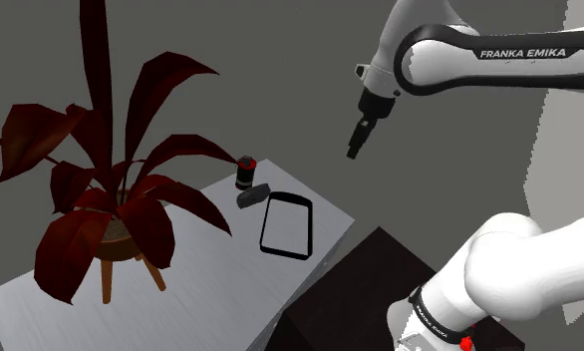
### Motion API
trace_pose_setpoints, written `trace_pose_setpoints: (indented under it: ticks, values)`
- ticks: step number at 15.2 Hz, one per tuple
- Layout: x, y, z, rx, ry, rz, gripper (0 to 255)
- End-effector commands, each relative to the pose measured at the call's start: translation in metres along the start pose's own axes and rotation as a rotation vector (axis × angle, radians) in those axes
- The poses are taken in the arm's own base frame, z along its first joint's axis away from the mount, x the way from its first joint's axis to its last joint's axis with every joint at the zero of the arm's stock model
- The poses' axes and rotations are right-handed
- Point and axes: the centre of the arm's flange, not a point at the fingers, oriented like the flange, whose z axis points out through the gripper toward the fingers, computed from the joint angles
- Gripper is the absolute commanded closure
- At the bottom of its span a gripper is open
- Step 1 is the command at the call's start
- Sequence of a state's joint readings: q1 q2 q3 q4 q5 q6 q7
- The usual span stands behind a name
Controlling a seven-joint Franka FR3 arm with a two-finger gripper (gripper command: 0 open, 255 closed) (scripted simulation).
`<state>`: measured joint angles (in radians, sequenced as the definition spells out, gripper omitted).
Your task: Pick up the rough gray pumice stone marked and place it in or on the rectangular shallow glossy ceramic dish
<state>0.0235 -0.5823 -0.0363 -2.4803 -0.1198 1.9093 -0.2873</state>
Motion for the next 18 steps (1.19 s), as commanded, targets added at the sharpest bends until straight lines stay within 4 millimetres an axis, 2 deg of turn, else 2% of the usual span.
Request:
trace_pose_setpoints:
  ticks: [1, 10, 18]
  values:
    - [0.014, 0.013, 0.023, 0.012, 0.007, -0.038, 0]
    - [0.079, 0.058, 0.114, 0.070, 0.033, -0.202, 0]
    - [0.144, 0.084, 0.195, 0.122, 0.056, -0.348, 0]
